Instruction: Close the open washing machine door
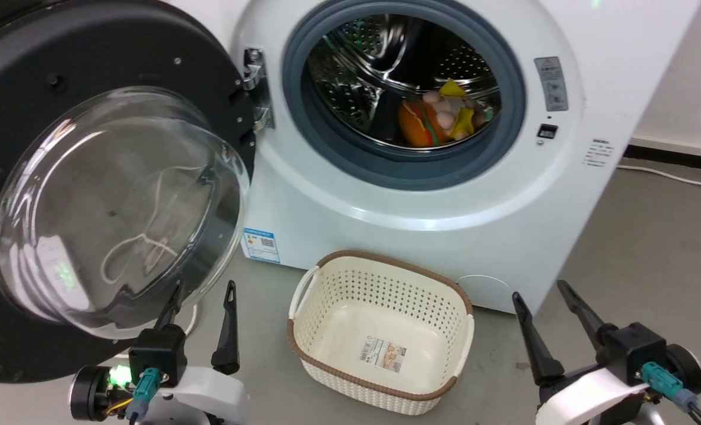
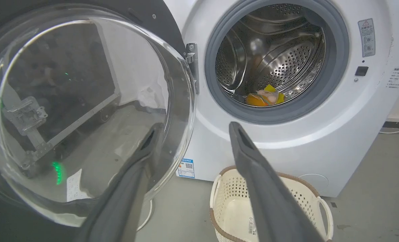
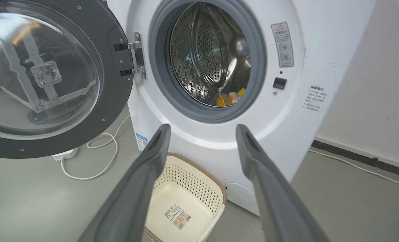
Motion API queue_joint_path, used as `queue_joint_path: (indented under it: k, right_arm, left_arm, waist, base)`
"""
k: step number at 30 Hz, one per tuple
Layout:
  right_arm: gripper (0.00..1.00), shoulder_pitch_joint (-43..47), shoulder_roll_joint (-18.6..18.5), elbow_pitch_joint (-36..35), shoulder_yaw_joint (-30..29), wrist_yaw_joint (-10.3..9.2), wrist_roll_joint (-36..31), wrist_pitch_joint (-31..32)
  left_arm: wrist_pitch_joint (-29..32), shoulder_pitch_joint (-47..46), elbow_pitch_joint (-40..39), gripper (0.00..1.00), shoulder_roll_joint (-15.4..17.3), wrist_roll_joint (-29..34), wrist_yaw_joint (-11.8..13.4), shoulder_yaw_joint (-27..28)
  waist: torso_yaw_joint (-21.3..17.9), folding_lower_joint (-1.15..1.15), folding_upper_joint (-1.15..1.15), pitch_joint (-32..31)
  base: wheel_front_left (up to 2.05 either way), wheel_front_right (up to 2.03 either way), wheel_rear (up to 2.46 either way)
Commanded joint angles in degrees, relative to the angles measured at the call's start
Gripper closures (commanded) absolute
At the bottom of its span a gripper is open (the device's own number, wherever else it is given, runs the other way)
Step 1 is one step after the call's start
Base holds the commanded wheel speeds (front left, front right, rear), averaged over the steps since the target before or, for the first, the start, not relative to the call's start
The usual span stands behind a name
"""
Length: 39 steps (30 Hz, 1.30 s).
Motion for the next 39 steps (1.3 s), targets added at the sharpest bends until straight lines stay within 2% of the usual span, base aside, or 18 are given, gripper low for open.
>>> queue_joint_path:
  k: [1, 39]
  right_arm:
    - [0.0, -0.58, 0.05, 0.3, 0.47, 0.02, 0.55, -0.62]
    - [0.0, -4.67, -0.17, 4.95, 7.2, 0.03, 2.97, -5.05]
  left_arm:
    - [-0.71, 0.29, -0.41, 0.0, 0.21, -0.23, 0.51, -0.04]
    - [-5.14, 1.53, -2.62, 0.0, 0.08, -0.76, 2.52, 0.77]
  waist:
    - [0.58, 0.0, 0.0, 0.15]
    - [9.81, 0.0, 0.0, 1.15]
  base:
    - [0.0, 0.0, 0.0]
    - [0.0, 0.0, 0.0]
